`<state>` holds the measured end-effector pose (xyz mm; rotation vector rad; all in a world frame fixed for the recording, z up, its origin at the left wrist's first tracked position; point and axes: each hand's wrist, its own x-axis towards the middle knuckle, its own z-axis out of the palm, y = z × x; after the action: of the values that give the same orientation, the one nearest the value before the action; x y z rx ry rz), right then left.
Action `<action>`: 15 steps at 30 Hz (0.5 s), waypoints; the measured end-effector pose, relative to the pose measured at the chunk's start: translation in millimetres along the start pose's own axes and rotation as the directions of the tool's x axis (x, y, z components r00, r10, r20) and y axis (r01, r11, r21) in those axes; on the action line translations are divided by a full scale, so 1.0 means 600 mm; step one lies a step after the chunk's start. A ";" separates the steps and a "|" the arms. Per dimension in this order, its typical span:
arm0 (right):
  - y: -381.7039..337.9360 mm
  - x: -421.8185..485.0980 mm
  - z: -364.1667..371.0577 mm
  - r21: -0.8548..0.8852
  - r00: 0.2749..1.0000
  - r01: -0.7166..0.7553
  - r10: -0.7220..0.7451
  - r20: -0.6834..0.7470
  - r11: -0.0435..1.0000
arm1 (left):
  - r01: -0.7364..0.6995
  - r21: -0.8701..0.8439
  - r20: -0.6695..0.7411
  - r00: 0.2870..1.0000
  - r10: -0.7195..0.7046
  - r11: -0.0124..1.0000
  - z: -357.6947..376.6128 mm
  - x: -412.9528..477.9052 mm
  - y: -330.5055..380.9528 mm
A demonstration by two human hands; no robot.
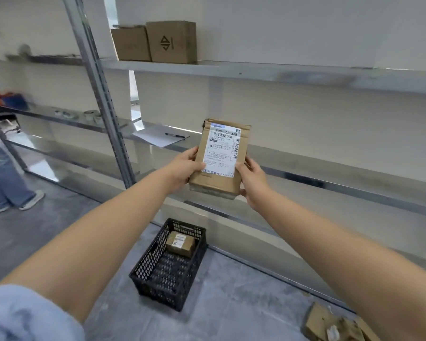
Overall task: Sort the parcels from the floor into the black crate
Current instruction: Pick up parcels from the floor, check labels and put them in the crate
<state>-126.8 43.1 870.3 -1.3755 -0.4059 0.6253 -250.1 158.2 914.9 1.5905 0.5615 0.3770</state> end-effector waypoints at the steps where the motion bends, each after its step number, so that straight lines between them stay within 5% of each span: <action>1: 0.009 0.009 0.020 0.004 1.000 -0.010 0.010 0.001 1.000 | 0.004 0.011 0.001 1.000 -0.004 1.000 -0.021 0.005 -0.004; 15: 0.002 0.291 0.241 -0.008 0.980 -0.010 0.012 0.201 1.000 | 0.012 -0.014 -0.166 0.986 -0.015 1.000 -0.255 0.235 -0.003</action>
<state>-79.7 264.7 877.5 -1.3261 -0.5630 0.7762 -219.0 363.8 915.9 1.5510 0.6958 0.5053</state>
